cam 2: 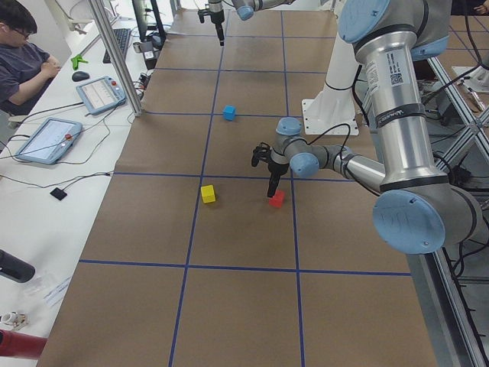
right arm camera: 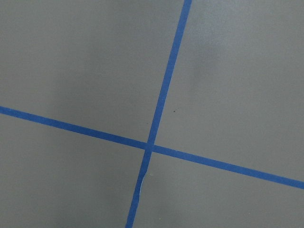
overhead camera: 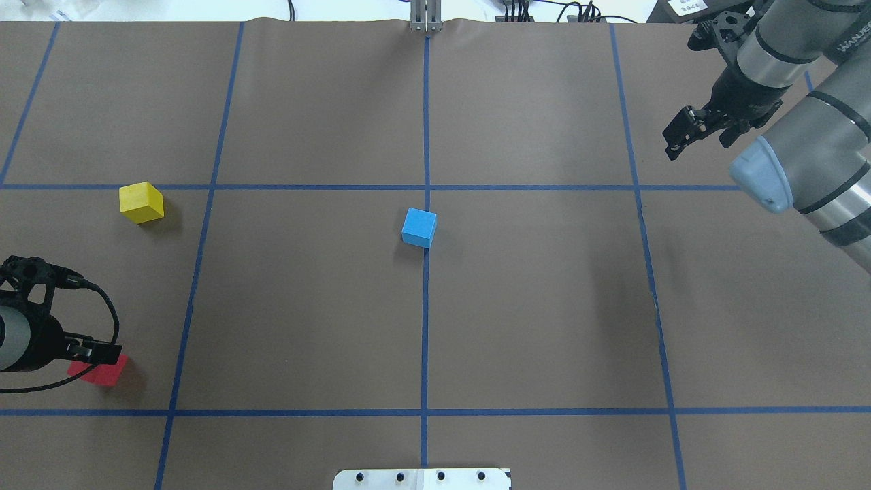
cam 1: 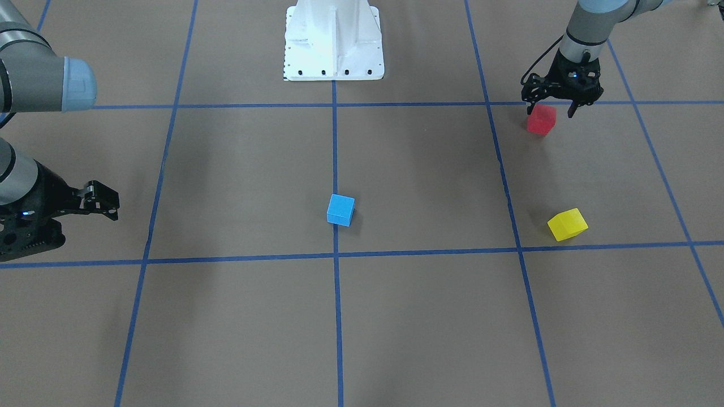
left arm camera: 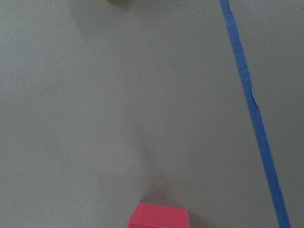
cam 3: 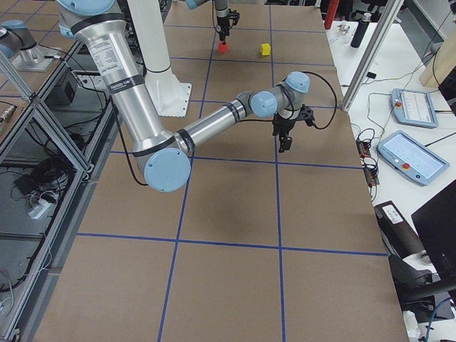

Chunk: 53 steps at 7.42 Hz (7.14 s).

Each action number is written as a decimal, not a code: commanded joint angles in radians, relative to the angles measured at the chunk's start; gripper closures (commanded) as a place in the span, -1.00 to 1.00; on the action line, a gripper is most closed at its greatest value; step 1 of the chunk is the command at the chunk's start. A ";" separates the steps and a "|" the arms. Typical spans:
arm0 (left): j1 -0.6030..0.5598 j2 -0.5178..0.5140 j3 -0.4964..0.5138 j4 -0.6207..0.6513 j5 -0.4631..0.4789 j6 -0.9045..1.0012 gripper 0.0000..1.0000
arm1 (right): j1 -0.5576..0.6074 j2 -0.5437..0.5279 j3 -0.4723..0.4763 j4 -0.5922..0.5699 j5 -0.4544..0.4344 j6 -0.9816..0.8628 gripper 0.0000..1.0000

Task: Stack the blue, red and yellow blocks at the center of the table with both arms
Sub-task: 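Lower the left gripper onto the red cube and close it, then carry the red cube with the left gripper over the blue cube, then lower the red cube onto the blue cube and open the left gripper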

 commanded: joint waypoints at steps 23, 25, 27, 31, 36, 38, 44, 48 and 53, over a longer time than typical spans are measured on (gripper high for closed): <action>-0.046 -1.185 0.449 0.780 -0.218 -0.190 1.00 | -0.001 0.005 0.000 0.000 -0.002 0.000 -0.99; -0.046 -1.287 0.592 0.722 -0.198 -0.120 1.00 | -0.001 0.003 0.000 0.000 -0.002 0.000 -0.99; -0.052 -1.288 0.643 0.628 -0.173 -0.069 1.00 | -0.001 0.003 0.000 0.000 -0.002 -0.001 -0.99; -0.075 -1.288 0.681 0.558 -0.171 0.031 1.00 | -0.001 0.003 -0.009 0.000 -0.002 -0.001 -0.99; -0.112 -1.292 0.761 0.470 -0.171 0.029 1.00 | -0.004 0.009 -0.017 0.000 -0.002 -0.001 -0.98; -0.112 -1.297 0.810 0.396 -0.171 0.019 1.00 | -0.004 0.012 -0.018 0.001 -0.002 -0.001 -0.99; -0.107 -1.306 0.821 0.396 -0.173 0.011 0.88 | -0.004 0.017 -0.029 0.002 -0.002 -0.005 -0.99; -0.089 -1.312 0.820 0.398 -0.175 -0.044 0.57 | -0.004 0.017 -0.028 0.002 0.000 -0.001 -0.99; -0.086 -1.309 0.820 0.399 -0.175 -0.047 -0.34 | -0.002 0.017 -0.026 0.002 0.000 -0.006 -0.99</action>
